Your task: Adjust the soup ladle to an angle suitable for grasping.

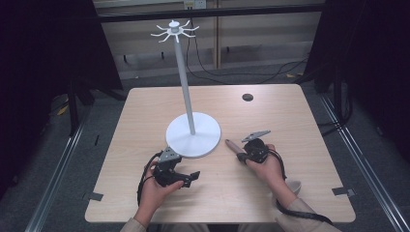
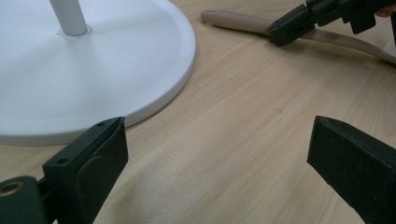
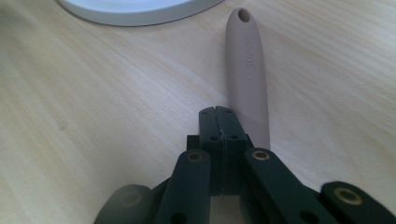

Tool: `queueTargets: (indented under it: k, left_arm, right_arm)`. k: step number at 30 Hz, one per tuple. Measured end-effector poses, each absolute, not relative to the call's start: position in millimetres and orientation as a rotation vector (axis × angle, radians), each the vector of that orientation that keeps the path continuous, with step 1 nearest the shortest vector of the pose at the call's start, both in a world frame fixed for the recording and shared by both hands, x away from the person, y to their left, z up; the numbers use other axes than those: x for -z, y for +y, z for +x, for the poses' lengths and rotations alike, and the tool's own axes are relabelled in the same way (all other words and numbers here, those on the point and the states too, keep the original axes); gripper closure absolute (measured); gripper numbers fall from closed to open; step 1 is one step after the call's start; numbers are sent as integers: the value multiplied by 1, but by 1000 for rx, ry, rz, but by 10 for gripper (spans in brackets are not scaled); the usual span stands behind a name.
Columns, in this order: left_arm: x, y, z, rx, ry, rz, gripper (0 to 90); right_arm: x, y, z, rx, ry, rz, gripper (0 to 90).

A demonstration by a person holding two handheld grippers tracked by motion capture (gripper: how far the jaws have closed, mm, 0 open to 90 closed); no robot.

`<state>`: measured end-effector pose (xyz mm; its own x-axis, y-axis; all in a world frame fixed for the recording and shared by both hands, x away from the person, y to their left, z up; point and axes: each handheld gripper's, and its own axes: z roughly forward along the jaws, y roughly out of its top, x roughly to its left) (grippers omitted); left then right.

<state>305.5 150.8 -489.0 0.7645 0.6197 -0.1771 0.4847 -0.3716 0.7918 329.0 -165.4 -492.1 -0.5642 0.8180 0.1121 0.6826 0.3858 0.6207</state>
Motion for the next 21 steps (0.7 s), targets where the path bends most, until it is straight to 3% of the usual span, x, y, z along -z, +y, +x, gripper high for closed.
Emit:
queueTargets:
  k: [21]
  left_arm:
    - [489, 151, 305, -183, 825, 2039, 49]
  right_arm:
    - [494, -191, 344, -934, 2298, 1463, 900]
